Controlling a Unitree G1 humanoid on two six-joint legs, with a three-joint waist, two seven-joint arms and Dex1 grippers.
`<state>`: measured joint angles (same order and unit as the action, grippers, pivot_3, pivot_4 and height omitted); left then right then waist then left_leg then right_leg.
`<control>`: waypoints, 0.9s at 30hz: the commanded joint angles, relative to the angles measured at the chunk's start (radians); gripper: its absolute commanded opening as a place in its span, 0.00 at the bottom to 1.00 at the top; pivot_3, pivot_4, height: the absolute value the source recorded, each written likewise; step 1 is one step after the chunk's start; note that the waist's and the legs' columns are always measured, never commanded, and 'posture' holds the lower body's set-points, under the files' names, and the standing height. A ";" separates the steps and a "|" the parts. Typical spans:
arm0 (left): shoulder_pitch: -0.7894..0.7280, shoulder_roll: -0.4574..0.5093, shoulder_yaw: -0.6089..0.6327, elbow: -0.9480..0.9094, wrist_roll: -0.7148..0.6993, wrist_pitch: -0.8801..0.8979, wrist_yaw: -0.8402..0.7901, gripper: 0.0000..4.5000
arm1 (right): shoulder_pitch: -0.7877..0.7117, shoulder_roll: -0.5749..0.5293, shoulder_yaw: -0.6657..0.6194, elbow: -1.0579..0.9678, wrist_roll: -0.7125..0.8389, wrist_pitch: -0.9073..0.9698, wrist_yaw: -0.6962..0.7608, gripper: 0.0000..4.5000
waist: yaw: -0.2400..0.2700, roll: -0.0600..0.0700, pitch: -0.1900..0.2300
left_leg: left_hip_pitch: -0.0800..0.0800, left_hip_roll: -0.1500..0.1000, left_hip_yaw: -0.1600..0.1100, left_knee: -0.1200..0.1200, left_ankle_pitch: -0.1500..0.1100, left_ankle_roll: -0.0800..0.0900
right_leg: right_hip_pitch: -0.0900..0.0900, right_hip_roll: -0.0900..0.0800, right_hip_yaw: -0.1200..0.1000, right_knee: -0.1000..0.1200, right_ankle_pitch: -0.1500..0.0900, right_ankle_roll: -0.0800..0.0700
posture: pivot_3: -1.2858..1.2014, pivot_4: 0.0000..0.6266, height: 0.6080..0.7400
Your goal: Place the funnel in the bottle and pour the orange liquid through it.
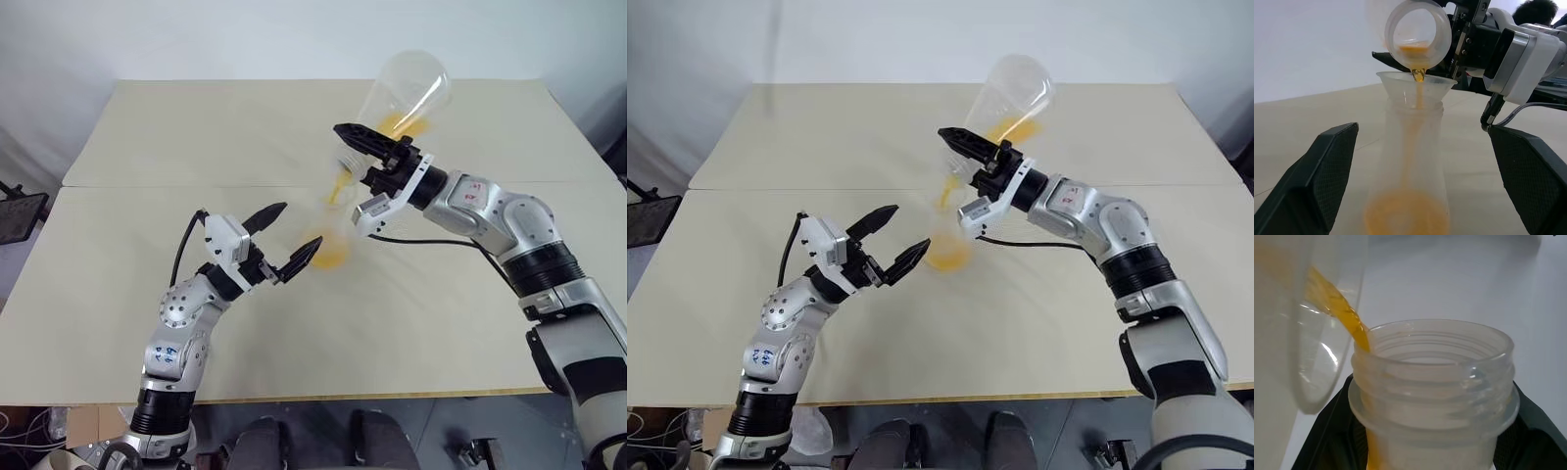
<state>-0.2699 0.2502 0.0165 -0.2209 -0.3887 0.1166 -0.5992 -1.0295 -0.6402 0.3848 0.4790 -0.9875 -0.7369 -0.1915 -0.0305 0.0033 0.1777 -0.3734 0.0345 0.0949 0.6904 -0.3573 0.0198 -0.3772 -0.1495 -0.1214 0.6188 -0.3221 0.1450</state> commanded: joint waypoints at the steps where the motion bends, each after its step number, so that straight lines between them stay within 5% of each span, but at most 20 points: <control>1: 0.000 -0.002 0.004 -0.027 -0.002 -0.026 0.004 1.00 | -0.037 -0.011 -0.019 -0.007 0.011 0.017 -0.030 0.56 | 0.000 0.000 0.000 | 0.000 0.000 0.000 0.000 0.000 0.000 | 0.000 0.000 0.000 0.000 0.000 0.000 | 0.52 0.24 1.00; 27: -0.009 -0.027 -0.012 -0.005 0.008 -0.050 0.022 1.00 | -0.059 -0.031 -0.008 0.001 0.001 0.001 -0.060 0.56 | 0.000 0.000 0.000 | 0.000 0.000 0.000 0.000 0.000 0.000 | 0.000 0.000 0.000 0.000 0.000 0.000 | 0.52 0.24 1.00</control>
<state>-0.2700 0.2300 0.0116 -0.2173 -0.3859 0.0865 -0.5812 -1.0633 -0.6547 0.3876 0.5036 -0.9978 -0.7308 -0.2308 -0.0308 0.0033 0.1777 -0.3735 0.0349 0.0949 0.6903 -0.3573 0.0198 -0.3772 -0.1494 -0.1215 0.6187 -0.3221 0.1450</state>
